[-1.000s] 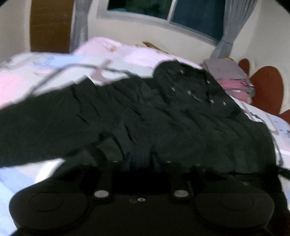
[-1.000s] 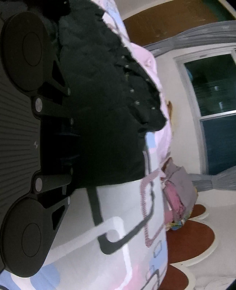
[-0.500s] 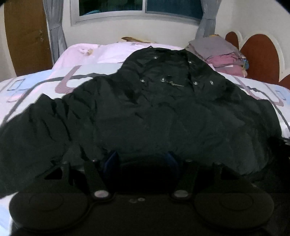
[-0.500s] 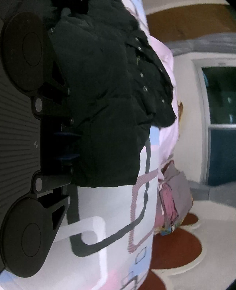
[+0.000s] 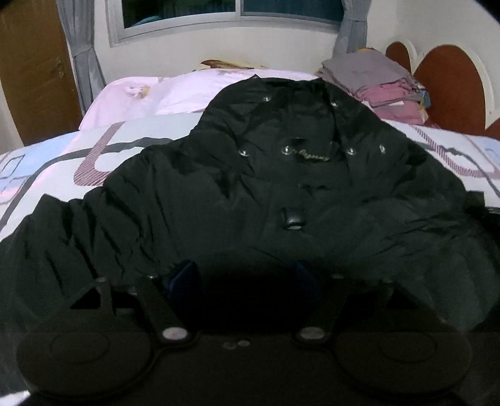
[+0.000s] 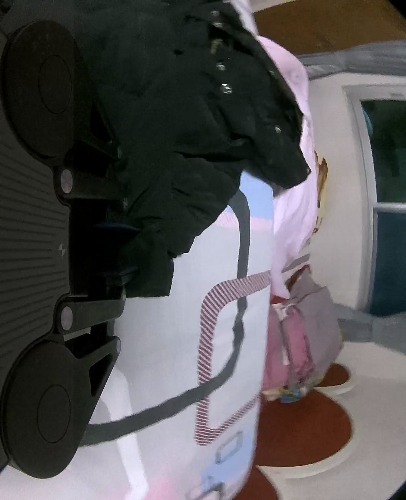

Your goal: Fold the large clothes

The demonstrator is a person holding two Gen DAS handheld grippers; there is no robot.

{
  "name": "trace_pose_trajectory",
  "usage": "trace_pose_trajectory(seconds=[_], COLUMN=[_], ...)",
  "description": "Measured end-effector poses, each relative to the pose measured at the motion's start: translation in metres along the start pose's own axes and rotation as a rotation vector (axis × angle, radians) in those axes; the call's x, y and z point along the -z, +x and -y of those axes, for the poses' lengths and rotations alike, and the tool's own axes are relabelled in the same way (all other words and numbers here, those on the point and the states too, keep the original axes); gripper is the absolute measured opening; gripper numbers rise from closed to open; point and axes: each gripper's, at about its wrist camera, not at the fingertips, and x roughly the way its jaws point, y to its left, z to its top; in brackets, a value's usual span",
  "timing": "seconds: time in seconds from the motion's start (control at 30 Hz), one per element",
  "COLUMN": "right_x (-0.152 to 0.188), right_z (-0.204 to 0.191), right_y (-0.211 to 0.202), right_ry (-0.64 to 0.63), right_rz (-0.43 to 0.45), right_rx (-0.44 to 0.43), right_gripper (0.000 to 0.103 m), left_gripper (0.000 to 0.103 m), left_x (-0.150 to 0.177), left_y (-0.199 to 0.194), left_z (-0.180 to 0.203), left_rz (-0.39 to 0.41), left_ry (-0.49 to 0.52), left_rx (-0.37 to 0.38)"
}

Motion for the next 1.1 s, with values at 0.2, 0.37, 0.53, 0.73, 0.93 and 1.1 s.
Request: trace_pose_trajectory(seconds=[0.2, 0.37, 0.53, 0.73, 0.93, 1.1], right_x=[-0.006, 0.021, 0.053, 0.054, 0.057, 0.059], right_z=[-0.006, -0.031, -0.038, -0.038, -0.029, -0.034], right_y=[-0.050, -0.095, -0.077, -0.088, -0.100, -0.088], right_ry=[0.038, 0.019, 0.013, 0.011, 0.039, 0.019], right_rz=[0.058, 0.061, -0.042, -0.038, -0.012, -0.050], right_rx=[0.040, -0.079, -0.045, -0.025, -0.044, -0.028], right_gripper=[0.068, 0.073, 0.067, 0.070, 0.055, 0.055], left_gripper=[0.065, 0.080, 0.089, 0.086, 0.088, 0.090], left_x=[-0.003, 0.011, 0.033, 0.032, 0.040, 0.042], left_y=[-0.040, -0.070, -0.043, -0.044, -0.057, -0.051], left_z=[0.008, 0.045, 0.059, 0.057, 0.045, 0.048], left_rz=[0.072, 0.104, 0.021, 0.007, 0.027, 0.024], left_ry=[-0.017, 0.021, 0.071, 0.072, 0.090, 0.105], left_rx=[-0.006, 0.084, 0.054, 0.032, 0.005, -0.002])
